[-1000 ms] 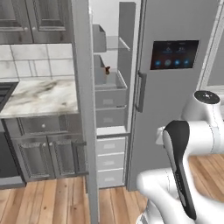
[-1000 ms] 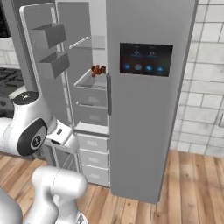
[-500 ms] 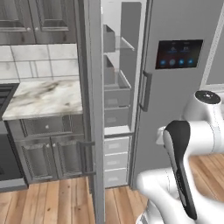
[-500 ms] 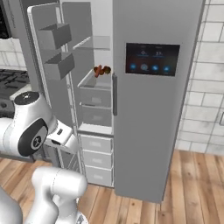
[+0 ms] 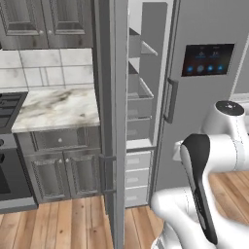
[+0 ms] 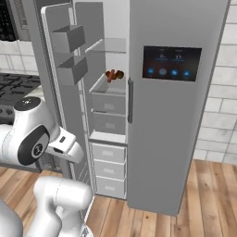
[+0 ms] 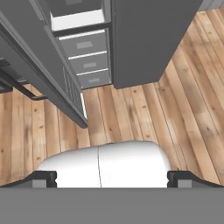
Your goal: Store the hot dog in the freezer for long-term storage. Close the freezer door after placing the cooked food.
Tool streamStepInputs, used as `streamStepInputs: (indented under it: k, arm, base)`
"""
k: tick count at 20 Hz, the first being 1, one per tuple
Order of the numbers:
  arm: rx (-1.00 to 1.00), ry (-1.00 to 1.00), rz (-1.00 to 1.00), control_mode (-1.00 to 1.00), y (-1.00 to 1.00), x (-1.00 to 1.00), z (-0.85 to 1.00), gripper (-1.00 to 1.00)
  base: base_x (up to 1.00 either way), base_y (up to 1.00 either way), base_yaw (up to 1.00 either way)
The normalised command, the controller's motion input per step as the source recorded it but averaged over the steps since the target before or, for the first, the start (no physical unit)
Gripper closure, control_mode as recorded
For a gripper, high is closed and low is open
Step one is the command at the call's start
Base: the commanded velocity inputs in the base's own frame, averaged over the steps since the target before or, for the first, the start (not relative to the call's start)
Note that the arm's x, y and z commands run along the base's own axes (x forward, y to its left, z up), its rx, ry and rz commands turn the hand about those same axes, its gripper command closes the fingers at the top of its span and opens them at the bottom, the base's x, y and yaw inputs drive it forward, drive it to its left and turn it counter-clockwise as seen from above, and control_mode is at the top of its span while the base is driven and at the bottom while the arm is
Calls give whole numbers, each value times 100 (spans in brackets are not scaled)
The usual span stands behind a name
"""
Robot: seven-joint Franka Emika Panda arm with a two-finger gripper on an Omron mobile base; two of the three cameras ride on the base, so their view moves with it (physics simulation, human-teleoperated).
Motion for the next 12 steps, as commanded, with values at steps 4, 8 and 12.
streamStepInputs:
  k: [4, 8, 12]
  arm:
    - [0, 0, 0, 100, 0, 0, 0, -100]
    - [0, 0, 0, 100, 0, 0, 0, -100]
    - [0, 0, 0, -100, 0, 0, 0, -100]
  base:
    - [0, 1, 0]
    - [0, 1, 0]
    - [0, 0, 0]
